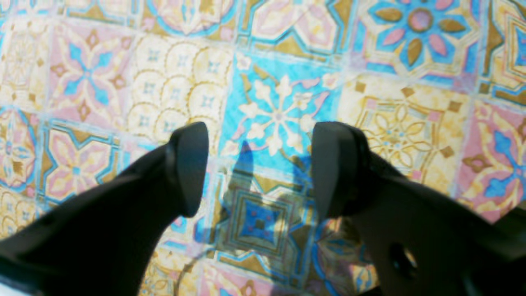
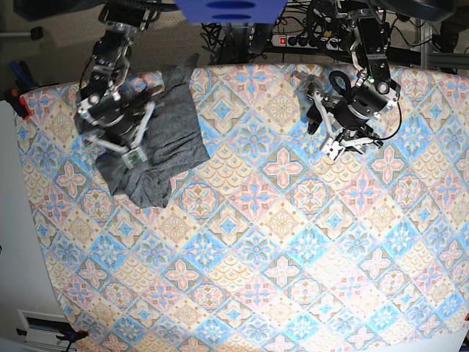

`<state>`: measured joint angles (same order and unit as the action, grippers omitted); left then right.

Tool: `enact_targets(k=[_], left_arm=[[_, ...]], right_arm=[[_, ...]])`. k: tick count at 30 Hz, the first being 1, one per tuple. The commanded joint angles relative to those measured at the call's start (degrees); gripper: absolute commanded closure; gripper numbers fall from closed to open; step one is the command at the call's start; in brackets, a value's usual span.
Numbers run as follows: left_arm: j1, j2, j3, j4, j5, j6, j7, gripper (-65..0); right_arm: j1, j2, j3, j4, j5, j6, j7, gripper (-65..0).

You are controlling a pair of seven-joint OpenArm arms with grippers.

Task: Layout the t-shirt on the table in an organized manner, then fold the t-shirt properly
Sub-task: 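Fold the held end over the bundle with the right gripper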

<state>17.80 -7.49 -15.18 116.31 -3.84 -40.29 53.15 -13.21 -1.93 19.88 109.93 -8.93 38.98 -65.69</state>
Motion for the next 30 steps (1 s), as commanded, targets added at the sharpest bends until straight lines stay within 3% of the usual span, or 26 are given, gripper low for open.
enact_targets(k=[1, 7, 10, 24, 30], left_arm=[[-0.35, 0.41, -0.07, 0.92, -0.34, 0.29, -0.88, -36.8], [-0.35, 1.46, -0.07, -0.22, -0.25, 0.29, -0.88, -36.8], [-0.53, 1.46, -0.07, -2.07, -0.25, 0.29, -1.06, -36.8], [-0.53, 1.46, 0.01, -4.71, -0.34, 0.29, -1.23, -36.8], [-0.62, 1.46, 0.01, -4.71, -0.34, 0.29, -1.23, -36.8]], right_arm=[[0.51, -0.04, -1.20, 1.50, 0.80, -0.87, 0.86, 0.0], [0.42, -0.04, -7.62, 1.50, 0.80, -6.85, 4.81, 0.0], [0.51, -0.04, -9.20, 1.50, 0.80, -8.08, 5.87, 0.0], [5.08, -0.04, -9.02, 2.11, 0.71, -8.08, 6.48, 0.0], [3.41, -0.13, -9.81, 2.99, 0.80, -8.08, 6.57, 0.0]])
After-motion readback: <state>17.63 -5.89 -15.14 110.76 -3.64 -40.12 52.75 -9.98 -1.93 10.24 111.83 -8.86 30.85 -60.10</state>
